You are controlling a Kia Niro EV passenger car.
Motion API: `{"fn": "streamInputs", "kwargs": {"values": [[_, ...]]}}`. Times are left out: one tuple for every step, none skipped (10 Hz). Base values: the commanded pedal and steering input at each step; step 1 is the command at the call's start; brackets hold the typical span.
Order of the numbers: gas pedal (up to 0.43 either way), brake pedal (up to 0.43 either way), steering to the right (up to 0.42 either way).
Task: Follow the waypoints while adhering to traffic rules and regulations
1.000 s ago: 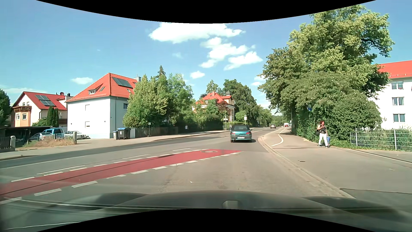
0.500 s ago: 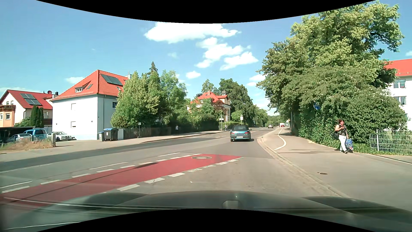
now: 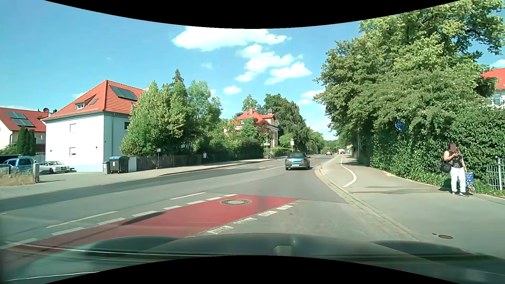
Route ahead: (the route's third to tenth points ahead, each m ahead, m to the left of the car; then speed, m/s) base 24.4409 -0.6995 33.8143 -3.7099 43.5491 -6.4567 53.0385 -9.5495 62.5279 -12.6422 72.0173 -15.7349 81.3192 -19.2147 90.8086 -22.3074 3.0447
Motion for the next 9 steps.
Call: {"fn": "streamInputs", "kwargs": {"values": [[0.0, 0.262, 0.043], [0.0, 0.268, 0.043], [0.0, 0.274, 0.042], [0.0, 0.274, 0.041], [0.0, 0.274, 0.039], [0.0, 0.274, 0.038], [0.0, 0.274, 0.038], [0.0, 0.274, 0.038], [0.0, 0.305, 0.038]]}}
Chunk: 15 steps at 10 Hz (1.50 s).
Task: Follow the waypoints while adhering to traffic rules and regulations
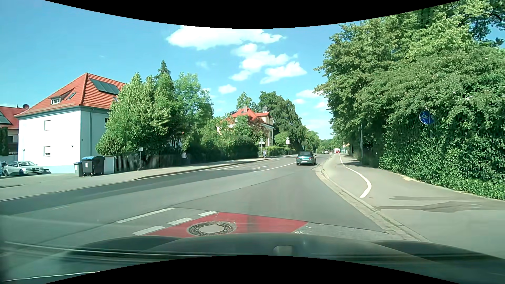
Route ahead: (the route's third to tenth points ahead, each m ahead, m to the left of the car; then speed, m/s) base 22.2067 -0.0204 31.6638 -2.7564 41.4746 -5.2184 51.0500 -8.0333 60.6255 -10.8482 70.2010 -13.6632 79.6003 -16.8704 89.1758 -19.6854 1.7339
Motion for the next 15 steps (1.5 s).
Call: {"fn": "streamInputs", "kwargs": {"values": [[0.0, 0.354, 0.038], [0.0, 0.36, 0.037], [0.0, 0.36, 0.036], [0.0, 0.354, 0.037], [0.0, 0.354, 0.037], [0.0, 0.354, 0.036], [0.0, 0.354, 0.036], [0.0, 0.354, 0.036], [0.0, 0.354, 0.036], [0.0, 0.354, 0.036], [0.0, 0.36, 0.037], [0.0, 0.384, 0.037], [0.0, 0.433, 0.037], [0.0, 0.488, 0.037], [0.0, 0.524, 0.037]]}}
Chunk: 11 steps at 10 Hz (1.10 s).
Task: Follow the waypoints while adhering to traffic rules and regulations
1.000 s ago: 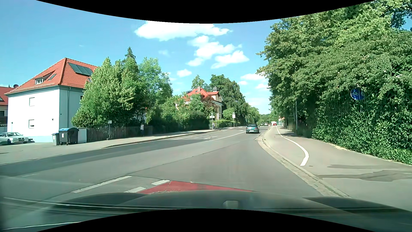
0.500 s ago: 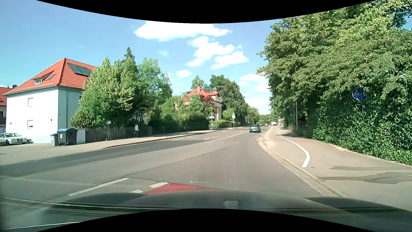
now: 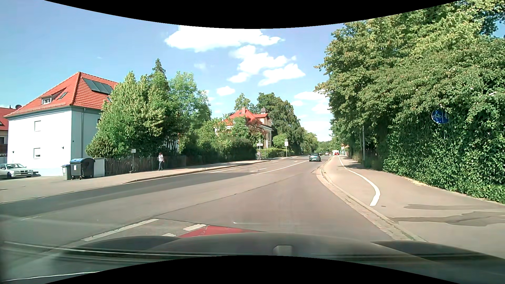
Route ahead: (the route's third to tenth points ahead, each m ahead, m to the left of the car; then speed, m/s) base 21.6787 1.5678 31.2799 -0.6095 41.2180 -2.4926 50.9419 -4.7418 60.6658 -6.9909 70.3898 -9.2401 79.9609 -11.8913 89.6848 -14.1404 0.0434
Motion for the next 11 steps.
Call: {"fn": "streamInputs", "kwargs": {"values": [[0.0, 0.579, 0.037], [0.0, 0.622, 0.037], [0.0, 0.652, 0.037], [0.0, 0.677, 0.037], [0.0, 0.683, 0.037], [0.0, 0.689, 0.037], [0.0, 0.689, 0.037], [0.0, 0.695, 0.037], [0.0, 0.689, 0.037], [0.0, 0.683, 0.037], [0.0, 0.677, 0.036]]}}
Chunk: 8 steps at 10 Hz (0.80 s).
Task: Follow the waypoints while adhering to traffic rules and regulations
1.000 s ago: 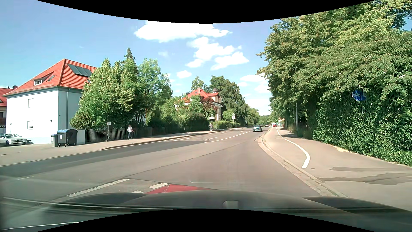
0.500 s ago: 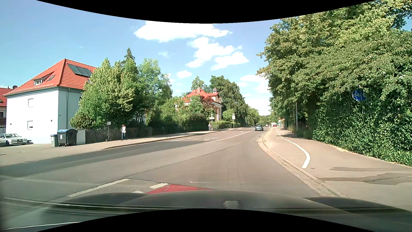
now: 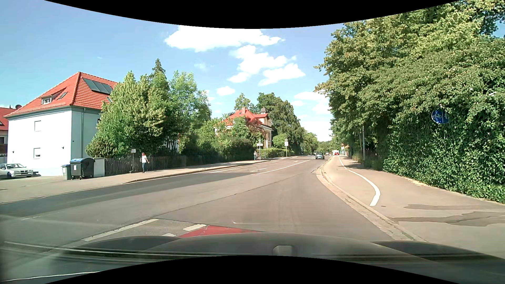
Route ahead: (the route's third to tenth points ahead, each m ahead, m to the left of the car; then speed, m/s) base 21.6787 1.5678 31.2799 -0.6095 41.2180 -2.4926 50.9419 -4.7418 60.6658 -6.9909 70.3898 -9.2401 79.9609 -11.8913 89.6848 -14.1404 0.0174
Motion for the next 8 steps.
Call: {"fn": "streamInputs", "kwargs": {"values": [[0.0, 0.671, 0.036], [0.0, 0.671, 0.036], [0.0, 0.671, 0.036], [0.0, 0.671, 0.036], [0.0, 0.665, 0.036], [0.0, 0.665, 0.036], [0.0, 0.665, 0.036], [0.0, 0.659, 0.036]]}}
